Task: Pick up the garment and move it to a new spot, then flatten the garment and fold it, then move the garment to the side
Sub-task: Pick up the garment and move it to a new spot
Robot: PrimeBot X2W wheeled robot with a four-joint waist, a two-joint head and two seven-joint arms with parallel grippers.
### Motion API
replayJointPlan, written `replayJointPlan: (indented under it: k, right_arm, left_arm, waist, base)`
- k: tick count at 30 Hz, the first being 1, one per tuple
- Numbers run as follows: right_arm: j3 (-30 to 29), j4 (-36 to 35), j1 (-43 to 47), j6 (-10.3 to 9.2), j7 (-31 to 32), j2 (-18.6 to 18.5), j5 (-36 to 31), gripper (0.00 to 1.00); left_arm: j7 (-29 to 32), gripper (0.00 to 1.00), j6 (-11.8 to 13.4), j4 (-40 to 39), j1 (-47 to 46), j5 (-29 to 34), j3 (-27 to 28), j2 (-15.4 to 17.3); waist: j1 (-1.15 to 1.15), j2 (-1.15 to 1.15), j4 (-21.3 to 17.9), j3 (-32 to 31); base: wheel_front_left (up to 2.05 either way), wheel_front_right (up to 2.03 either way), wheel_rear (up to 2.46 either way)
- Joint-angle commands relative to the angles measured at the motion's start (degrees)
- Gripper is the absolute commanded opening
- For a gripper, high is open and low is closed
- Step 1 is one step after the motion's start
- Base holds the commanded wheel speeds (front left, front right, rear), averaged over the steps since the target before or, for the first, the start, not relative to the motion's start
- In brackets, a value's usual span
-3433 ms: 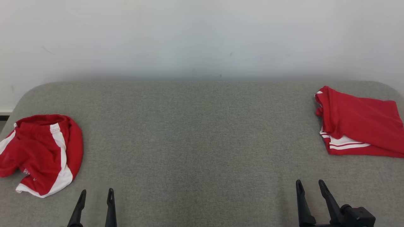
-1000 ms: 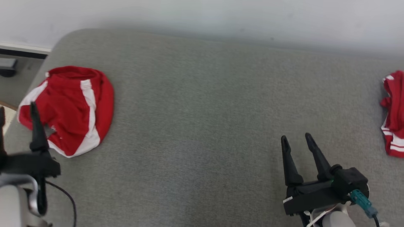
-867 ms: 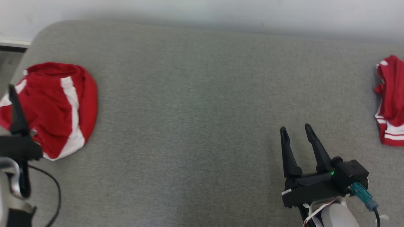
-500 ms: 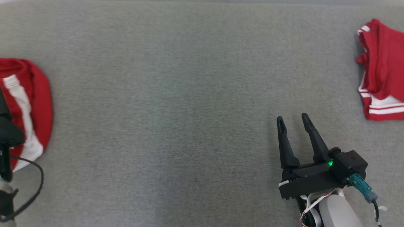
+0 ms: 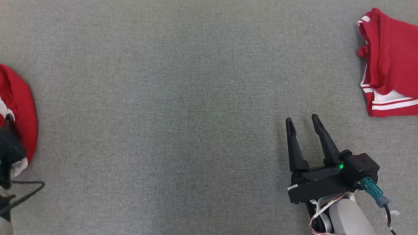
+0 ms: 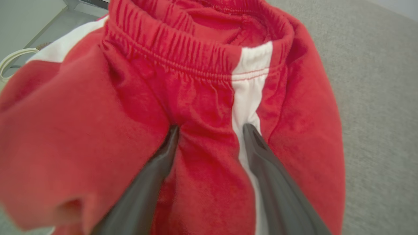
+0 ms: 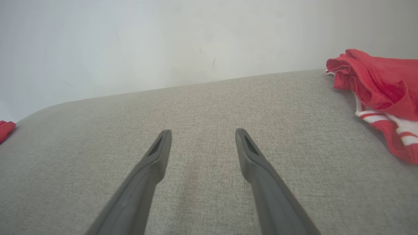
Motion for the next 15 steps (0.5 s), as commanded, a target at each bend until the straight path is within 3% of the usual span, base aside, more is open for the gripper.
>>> replayJointPlan:
  k: [1, 3, 4, 5, 9, 15]
  right_arm:
    - [0.16, -0.05, -0.38, -0.15, -0.03, 0.01, -0.25, 1.00]
    - [0.22, 0.05, -0.38, -0.15, -0.03, 0.00, -0.28, 1.00]
    - [0.26, 0.10, -0.30, -0.15, -0.03, 0.00, -0.32, 1.00]
    - [0.28, 0.19, -0.19, -0.15, -0.03, 0.01, -0.36, 1.00]
    - [0.05, 0.59, 0.30, -0.15, -0.03, 0.00, -0.19, 1.00]
    - [-0.32, 1.26, 1.32, -0.15, -0.03, 0.00, 0.49, 1.00]
  left_arm:
    - [1.35, 1.00, 0.35, 1.71, 0.71, -0.48, 0.17, 0.09]
    - [2.46, 1.00, 0.29, 2.74, 0.64, -0.62, -0.23, 0.06]
    - [2.11, 0.73, 0.31, 2.88, 0.56, -0.67, -0.30, 0.19]
    - [1.60, 0.00, 0.31, 2.89, 0.58, -0.46, -0.53, 0.31]
    - [-0.33, 0.00, -0.33, 2.76, 0.23, -1.24, -0.72, 0.31]
    - [-8.39, 0.00, -1.00, -0.23, -0.69, -1.61, -0.81, 1.00]
  waist:
    - [0.01, -0.01, -0.06, -0.03]
    - [0.01, -0.01, -0.14, -0.15]
    - [0.01, -0.01, -0.19, -0.27]
    - [0.01, -0.01, -0.22, -0.41]
    - [0.01, -0.01, -0.16, -1.34]
    - [0.01, -0.01, 0.10, -4.18]
  base:
    - [0.00, 0.00, 0.00]
    - [0.00, 0.00, 0.00]
    - [0.00, 0.00, 0.00]
    - [0.00, 0.00, 0.00]
    - [0.00, 0.00, 0.00]
    - [0.00, 0.00, 0.00]
